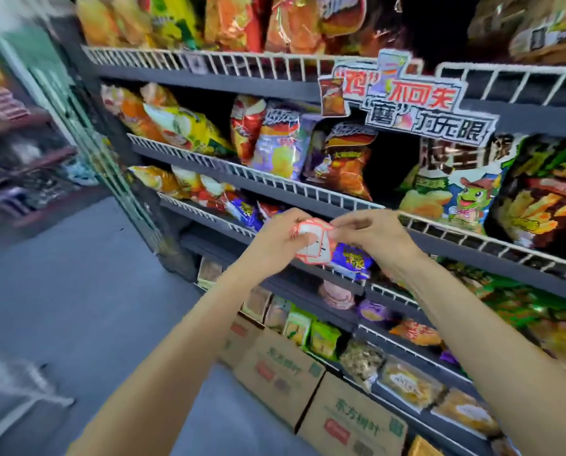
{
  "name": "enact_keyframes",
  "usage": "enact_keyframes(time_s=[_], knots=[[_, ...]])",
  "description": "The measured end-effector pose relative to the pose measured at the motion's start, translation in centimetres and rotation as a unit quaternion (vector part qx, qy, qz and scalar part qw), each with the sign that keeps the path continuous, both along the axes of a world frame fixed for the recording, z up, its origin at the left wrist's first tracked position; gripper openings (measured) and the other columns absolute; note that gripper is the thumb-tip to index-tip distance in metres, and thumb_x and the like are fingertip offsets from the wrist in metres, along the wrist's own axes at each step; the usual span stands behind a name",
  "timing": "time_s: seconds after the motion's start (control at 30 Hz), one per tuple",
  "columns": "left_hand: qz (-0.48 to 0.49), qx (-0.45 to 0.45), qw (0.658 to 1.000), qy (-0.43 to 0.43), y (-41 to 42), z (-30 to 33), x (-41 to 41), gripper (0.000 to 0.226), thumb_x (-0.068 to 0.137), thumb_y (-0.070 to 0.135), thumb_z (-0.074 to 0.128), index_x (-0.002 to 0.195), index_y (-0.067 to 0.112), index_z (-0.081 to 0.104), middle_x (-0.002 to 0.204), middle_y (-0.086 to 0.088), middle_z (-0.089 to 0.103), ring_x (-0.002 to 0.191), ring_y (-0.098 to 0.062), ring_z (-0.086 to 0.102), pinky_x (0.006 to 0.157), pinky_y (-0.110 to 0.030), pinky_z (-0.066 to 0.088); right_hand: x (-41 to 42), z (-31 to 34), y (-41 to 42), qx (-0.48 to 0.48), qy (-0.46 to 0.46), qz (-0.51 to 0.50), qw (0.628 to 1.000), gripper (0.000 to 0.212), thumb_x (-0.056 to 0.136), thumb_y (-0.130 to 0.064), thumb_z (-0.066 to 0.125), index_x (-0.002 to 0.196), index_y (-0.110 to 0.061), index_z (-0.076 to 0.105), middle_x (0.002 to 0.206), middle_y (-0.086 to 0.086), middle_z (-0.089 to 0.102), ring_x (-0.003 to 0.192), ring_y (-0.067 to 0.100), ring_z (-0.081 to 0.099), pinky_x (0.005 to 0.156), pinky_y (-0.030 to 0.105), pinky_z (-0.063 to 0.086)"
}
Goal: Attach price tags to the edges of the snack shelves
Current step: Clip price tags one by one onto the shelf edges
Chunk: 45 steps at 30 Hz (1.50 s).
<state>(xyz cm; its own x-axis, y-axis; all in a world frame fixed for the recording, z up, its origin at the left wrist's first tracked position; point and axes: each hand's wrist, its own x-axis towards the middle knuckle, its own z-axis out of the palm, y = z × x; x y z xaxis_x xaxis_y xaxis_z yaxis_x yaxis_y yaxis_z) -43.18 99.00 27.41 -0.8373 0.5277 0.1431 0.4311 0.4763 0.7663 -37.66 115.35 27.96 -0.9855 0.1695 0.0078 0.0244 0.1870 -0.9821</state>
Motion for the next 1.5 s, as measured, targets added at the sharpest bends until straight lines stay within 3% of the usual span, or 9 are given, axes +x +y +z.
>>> enact_keyframes(time_s=[0.1,0.17,0.37,0.57,0.7,0.8,0.93,1.13,1.5], knots=[[0.006,0.004,1.0,-0.008,-2.2,-0.7,-2.9,0.025,0.087,0.005,0.06,0.111,0.001,0.058,0.104,-0.013,0.063,0.099,-0.027,0.058,0.085,-0.033,0.045,-2.6,-0.3,-2.5,-0.01,-0.012,-0.013,1.0,0.01,0.074,0.004,0.072,0.081,-0.003,0.069,0.05,-0.009,0.064,0.048,-0.003,0.057,0.052,0.007,0.044],[0.014,0.005,1.0,-0.012,-3.2,-1.1,-4.6,0.025,0.088,0.008,0.06,0.112,0.003,0.058,0.098,-0.005,0.06,0.097,-0.025,0.058,0.081,-0.029,0.047,-4.4,-0.5,-3.8,0.0,-0.018,-0.019,1.0,0.009,0.077,0.001,0.071,0.085,0.0,0.071,0.06,-0.002,0.066,0.052,-0.001,0.057,0.053,0.008,0.046],[0.029,-0.007,0.999,-0.021,-5.5,-1.6,-10.8,0.021,0.089,0.013,0.06,0.109,0.005,0.06,0.104,-0.01,0.063,0.099,-0.026,0.059,0.085,-0.035,0.046,-10.3,-1.3,-6.2,-0.012,-0.013,-0.054,0.998,0.01,0.086,-0.013,0.064,0.079,-0.017,0.07,0.068,-0.005,0.065,0.059,-0.003,0.054,0.053,0.007,0.043],[0.023,-0.027,0.999,-0.006,-8.0,-1.2,-17.3,0.021,0.091,0.014,0.057,0.11,0.005,0.06,0.1,-0.006,0.061,0.093,-0.018,0.056,0.082,-0.031,0.043,-17.3,-1.2,-7.6,-0.032,-0.013,-0.043,0.998,0.01,0.087,-0.012,0.064,0.079,-0.017,0.068,0.075,0.004,0.064,0.062,0.007,0.059,0.056,0.012,0.047],[0.04,-0.038,0.998,-0.022,-9.8,-1.9,-21.4,0.023,0.091,0.015,0.057,0.112,0.007,0.061,0.106,-0.007,0.063,0.098,-0.02,0.057,0.087,-0.031,0.044,-21.4,-1.7,-9.0,0.072,0.001,-0.053,0.996,0.019,0.086,-0.009,0.066,0.07,-0.02,0.064,0.07,0.007,0.067,0.056,0.006,0.061,0.06,0.021,0.05],[0.055,-0.057,0.996,-0.043,-11.6,-3.0,-24.6,0.026,0.091,0.013,0.057,0.117,0.011,0.059,0.118,-0.008,0.062,0.111,-0.022,0.056,0.095,-0.033,0.044,-24.3,-2.2,-10.2,0.186,0.023,-0.083,0.979,0.018,0.084,-0.006,0.066,0.071,-0.017,0.059,0.069,0.004,0.065,0.054,0.0,0.058,0.057,0.01,0.045],[0.065,-0.068,0.994,-0.059,-13.2,-4.0,-29.1,0.036,0.091,0.012,0.057,0.127,0.01,0.053,0.131,-0.007,0.055,0.123,-0.021,0.049,0.096,-0.022,0.035,-27.2,-2.5,-12.2,0.322,0.049,-0.114,0.939,0.006,0.085,-0.005,0.064,0.087,-0.011,0.064,0.076,-0.004,0.06,0.075,0.011,0.058,0.075,0.023,0.047],[0.04,-0.073,0.99,-0.115,-14.1,-4.7,-34.3,0.059,0.091,0.014,0.058,0.143,0.004,0.031,0.145,-0.011,0.041,0.133,-0.025,0.039,0.104,-0.027,0.033,-30.7,-4.2,-15.1,0.361,0.06,-0.142,0.92,0.012,0.086,-0.008,0.06,0.094,-0.016,0.064,0.086,0.002,0.068,0.079,0.018,0.062,0.075,0.04,0.052],[-0.034,-0.043,0.983,-0.176,-14.8,-5.4,-36.9,0.067,0.091,0.013,0.058,0.147,0.008,0.022,0.151,-0.011,0.032,0.137,-0.024,0.034,0.105,-0.029,0.033,-33.4,-5.0,-17.8,0.397,0.05,-0.238,0.885,0.013,0.089,-0.012,0.06,0.099,-0.011,0.068,0.085,0.007,0.071,0.076,0.024,0.066,0.071,0.04,0.056]])
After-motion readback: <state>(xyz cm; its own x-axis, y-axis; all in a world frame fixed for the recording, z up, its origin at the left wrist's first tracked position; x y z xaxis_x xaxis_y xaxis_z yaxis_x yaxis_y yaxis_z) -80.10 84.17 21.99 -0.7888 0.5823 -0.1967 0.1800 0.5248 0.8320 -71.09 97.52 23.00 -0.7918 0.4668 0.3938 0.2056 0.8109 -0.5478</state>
